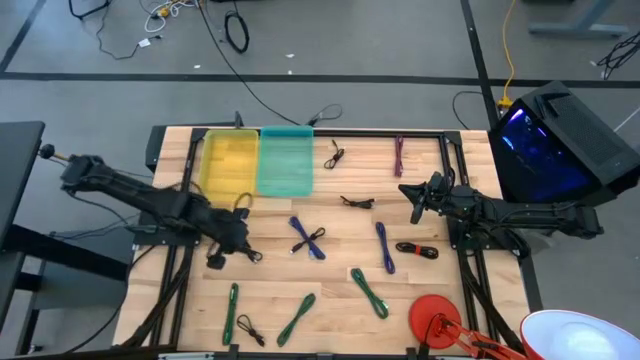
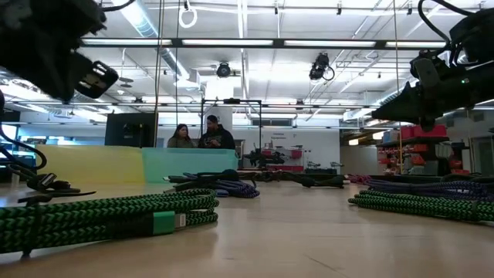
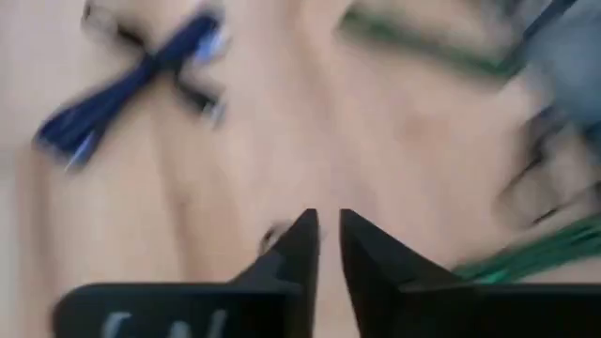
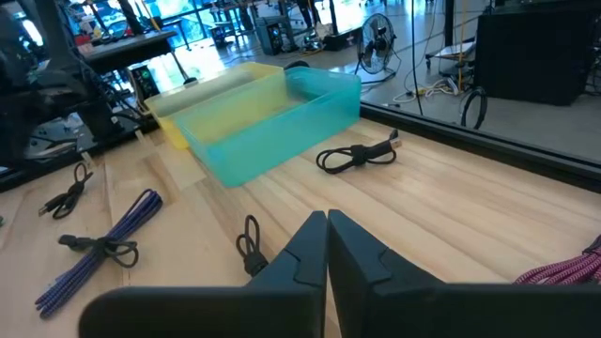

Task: Pick & Place USB Port
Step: Put the black charger cable into the yellow bin

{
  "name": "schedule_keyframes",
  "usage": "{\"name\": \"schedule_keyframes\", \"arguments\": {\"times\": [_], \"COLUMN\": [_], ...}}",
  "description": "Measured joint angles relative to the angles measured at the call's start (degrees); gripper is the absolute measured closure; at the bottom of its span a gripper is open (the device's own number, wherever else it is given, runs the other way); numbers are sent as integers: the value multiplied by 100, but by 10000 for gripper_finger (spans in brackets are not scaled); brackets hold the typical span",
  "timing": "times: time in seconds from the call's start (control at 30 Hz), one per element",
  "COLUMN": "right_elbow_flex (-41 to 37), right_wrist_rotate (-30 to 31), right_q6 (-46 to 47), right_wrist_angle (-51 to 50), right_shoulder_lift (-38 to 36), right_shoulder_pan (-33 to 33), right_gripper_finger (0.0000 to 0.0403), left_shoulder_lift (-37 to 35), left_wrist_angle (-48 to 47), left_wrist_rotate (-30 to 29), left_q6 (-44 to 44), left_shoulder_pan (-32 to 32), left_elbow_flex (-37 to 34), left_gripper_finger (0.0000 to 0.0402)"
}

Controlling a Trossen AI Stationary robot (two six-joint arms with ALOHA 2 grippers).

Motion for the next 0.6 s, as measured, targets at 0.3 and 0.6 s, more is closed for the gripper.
{"name": "schedule_keyframes", "arguments": {"times": [0.3, 0.6], "right_elbow_flex": [0, 0], "right_wrist_rotate": [0, 0], "right_q6": [2, 2], "right_wrist_angle": [0, 0], "right_shoulder_lift": [0, 0], "right_shoulder_pan": [-2, 0], "right_gripper_finger": [387, 387], "left_shoulder_lift": [1979, 3108], "left_wrist_angle": [-1066, -2292], "left_wrist_rotate": [-513, -765], "left_q6": [59, 71], "left_shoulder_pan": [-266, -359], "left_elbow_flex": [1076, 1560], "left_gripper_finger": [211, 189]}}
